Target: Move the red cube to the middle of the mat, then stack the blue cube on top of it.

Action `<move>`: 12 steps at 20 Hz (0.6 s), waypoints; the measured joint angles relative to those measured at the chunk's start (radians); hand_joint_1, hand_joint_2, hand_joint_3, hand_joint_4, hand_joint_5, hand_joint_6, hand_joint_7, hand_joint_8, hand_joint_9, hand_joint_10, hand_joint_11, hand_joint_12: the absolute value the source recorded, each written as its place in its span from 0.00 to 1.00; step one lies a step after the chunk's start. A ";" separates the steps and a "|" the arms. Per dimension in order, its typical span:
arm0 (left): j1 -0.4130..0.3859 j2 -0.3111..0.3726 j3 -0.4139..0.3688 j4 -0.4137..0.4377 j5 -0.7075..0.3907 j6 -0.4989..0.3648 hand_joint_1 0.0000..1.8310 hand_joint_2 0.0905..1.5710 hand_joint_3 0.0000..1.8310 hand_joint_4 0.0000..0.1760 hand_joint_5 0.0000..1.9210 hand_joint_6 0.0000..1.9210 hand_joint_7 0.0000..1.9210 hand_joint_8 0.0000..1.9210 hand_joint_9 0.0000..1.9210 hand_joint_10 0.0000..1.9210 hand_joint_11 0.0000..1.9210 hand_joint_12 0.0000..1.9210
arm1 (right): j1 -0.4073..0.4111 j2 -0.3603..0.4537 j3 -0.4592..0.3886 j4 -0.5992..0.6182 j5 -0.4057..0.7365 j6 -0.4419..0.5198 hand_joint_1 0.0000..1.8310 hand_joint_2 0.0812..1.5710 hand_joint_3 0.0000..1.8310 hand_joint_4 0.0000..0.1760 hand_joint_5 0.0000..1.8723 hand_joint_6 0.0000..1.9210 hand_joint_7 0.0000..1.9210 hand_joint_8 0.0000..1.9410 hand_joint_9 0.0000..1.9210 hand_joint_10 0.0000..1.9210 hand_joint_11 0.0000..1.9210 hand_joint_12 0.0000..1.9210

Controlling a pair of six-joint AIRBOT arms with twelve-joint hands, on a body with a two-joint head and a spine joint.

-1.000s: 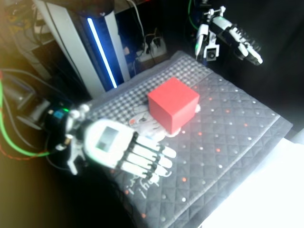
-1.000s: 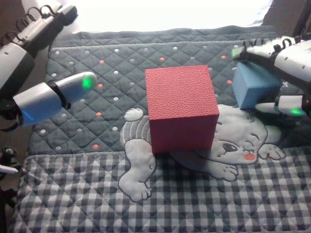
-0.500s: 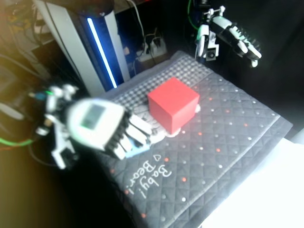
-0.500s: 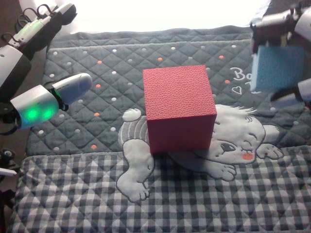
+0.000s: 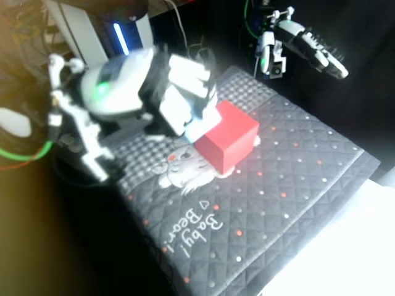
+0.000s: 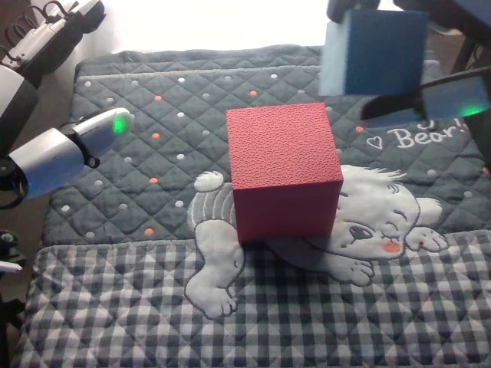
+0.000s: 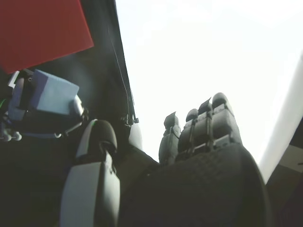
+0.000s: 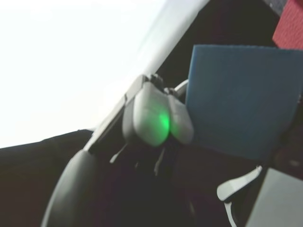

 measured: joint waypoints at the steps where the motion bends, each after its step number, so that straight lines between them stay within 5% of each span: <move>1: 0.003 0.000 0.002 -0.015 -0.001 0.000 0.31 0.76 0.00 0.40 0.08 0.00 0.01 0.00 0.00 0.00 0.01 0.01 | 0.014 -0.045 0.023 -0.058 -0.005 0.051 0.81 0.61 0.33 0.00 0.57 1.00 0.68 1.00 0.75 1.00 0.79 1.00; 5: 0.003 -0.006 0.015 -0.021 0.001 -0.001 0.31 0.77 0.00 0.43 0.08 0.00 0.00 0.00 0.00 0.00 0.00 0.00 | 0.021 -0.113 0.059 -0.100 -0.010 0.124 0.81 0.63 0.27 0.00 0.55 1.00 0.69 1.00 0.75 1.00 0.76 1.00; 6: 0.003 -0.010 0.023 -0.031 0.010 -0.003 0.30 0.77 0.00 0.42 0.08 0.00 0.01 0.00 0.00 0.00 0.01 0.00 | 0.021 -0.124 0.070 -0.106 -0.019 0.138 0.61 0.74 0.20 0.00 0.34 0.91 0.67 1.00 0.74 1.00 0.75 1.00; 7: 0.003 -0.013 0.024 -0.043 0.016 -0.003 0.30 0.77 0.00 0.44 0.08 0.00 0.01 0.00 0.00 0.00 0.00 0.00 | 0.021 -0.130 0.077 -0.106 -0.030 0.146 0.57 0.77 0.15 0.00 0.31 0.87 0.65 1.00 0.73 1.00 0.73 1.00; 8: 0.003 -0.013 0.024 -0.053 0.024 -0.003 0.30 0.77 0.00 0.39 0.08 0.00 0.01 0.00 0.00 0.00 0.00 0.00 | 0.021 -0.134 0.082 -0.101 -0.058 0.148 0.57 0.77 0.12 0.00 0.32 0.84 0.59 1.00 0.66 1.00 0.67 1.00; 9: 0.008 -0.013 0.024 -0.053 0.022 -0.004 0.29 0.77 0.00 0.43 0.08 0.00 0.01 0.00 0.00 0.00 0.00 0.00 | 0.021 -0.136 0.088 -0.103 -0.085 0.148 0.61 0.83 0.05 0.00 0.30 0.75 0.36 1.00 0.51 1.00 0.58 1.00; 10: 0.008 -0.013 0.024 -0.053 0.023 -0.004 0.28 0.77 0.00 0.40 0.07 0.00 0.01 0.00 0.00 0.00 0.00 0.00 | 0.021 -0.143 0.096 -0.104 -0.119 0.148 0.50 0.86 0.02 0.00 0.28 0.85 0.20 0.91 0.27 1.00 0.32 1.00; 11: 0.010 -0.013 0.024 -0.053 0.022 -0.004 0.27 0.77 0.00 0.40 0.07 0.00 0.01 0.00 0.00 0.00 0.00 0.00 | 0.020 -0.154 0.108 -0.105 -0.157 0.147 0.34 0.86 0.01 0.00 0.12 0.75 0.08 0.75 0.09 0.94 0.10 1.00; 12: 0.010 -0.013 0.024 -0.055 0.021 -0.004 0.28 0.76 0.00 0.50 0.07 0.00 0.01 0.00 0.00 0.00 0.00 0.00 | 0.020 -0.161 0.116 -0.106 -0.191 0.149 0.21 0.83 0.00 0.00 0.05 0.51 0.05 0.38 0.02 0.57 0.02 0.87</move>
